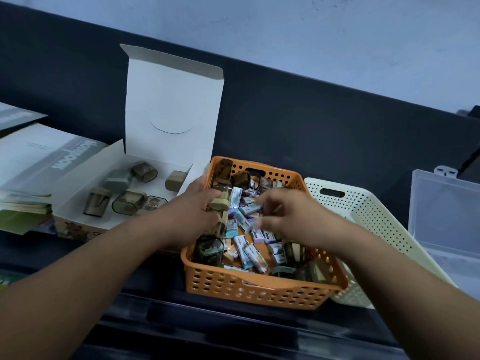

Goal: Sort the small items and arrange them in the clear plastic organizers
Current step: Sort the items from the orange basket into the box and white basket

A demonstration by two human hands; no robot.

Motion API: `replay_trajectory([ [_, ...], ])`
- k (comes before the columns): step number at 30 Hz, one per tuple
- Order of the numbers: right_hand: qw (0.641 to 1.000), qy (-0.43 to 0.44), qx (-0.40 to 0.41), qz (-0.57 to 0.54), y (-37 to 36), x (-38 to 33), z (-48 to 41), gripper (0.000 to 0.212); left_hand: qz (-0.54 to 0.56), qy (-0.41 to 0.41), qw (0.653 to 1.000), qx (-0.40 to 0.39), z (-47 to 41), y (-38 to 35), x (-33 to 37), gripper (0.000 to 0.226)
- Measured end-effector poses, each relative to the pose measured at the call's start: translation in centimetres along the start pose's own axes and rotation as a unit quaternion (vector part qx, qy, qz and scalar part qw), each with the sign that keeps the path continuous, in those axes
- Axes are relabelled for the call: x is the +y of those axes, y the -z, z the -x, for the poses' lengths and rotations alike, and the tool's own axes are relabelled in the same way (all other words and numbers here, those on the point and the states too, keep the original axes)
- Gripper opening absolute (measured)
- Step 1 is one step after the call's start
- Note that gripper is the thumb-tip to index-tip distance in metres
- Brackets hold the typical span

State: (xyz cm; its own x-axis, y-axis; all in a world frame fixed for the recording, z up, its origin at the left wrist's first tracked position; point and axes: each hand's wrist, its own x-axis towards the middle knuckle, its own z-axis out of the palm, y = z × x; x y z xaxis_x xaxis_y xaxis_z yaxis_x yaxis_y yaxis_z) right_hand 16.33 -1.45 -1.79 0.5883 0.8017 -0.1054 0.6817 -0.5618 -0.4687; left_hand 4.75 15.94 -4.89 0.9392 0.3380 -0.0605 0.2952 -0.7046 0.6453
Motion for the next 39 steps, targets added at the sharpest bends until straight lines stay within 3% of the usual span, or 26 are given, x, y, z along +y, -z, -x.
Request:
replay_trajectory([
  [4,0.984,-0.033,-0.142,0.101,-2.4,-1.9,-1.8,0.052,0.011,0.005,1.0,0.002,0.2,0.0,0.1,0.054],
  [7,0.975,-0.041,-0.158,0.152,-3.6,-1.8,-2.7,0.05,0.003,0.007,1.0,0.006,0.3,0.0,0.0,0.054],
  [10,0.98,-0.015,-0.143,0.134,-3.8,-1.1,-2.9,0.035,-0.009,0.001,1.0,0.003,0.3,0.0,-0.2,0.055],
  [14,0.99,-0.007,-0.14,-0.013,-2.6,0.0,-2.7,0.028,-0.01,0.0,1.0,0.004,0.3,0.0,-0.1,0.054],
  [20,0.975,-0.006,-0.064,-0.212,-0.2,2.2,-1.7,0.029,0.005,0.005,1.0,0.004,0.2,-0.1,-0.1,0.052],
  [26,0.934,-0.005,0.105,-0.342,3.1,4.3,1.0,0.032,0.026,-0.009,0.999,0.016,-0.3,-0.3,-0.6,0.047],
  [33,0.887,-0.083,0.27,-0.366,4.8,8.7,2.3,0.029,0.012,-0.011,1.0,0.008,-0.7,-0.3,-0.7,0.05],
  [39,0.878,-0.153,0.329,-0.311,3.7,10.9,2.2,0.033,0.012,-0.01,1.0,0.008,-0.7,-0.3,-0.8,0.05],
])
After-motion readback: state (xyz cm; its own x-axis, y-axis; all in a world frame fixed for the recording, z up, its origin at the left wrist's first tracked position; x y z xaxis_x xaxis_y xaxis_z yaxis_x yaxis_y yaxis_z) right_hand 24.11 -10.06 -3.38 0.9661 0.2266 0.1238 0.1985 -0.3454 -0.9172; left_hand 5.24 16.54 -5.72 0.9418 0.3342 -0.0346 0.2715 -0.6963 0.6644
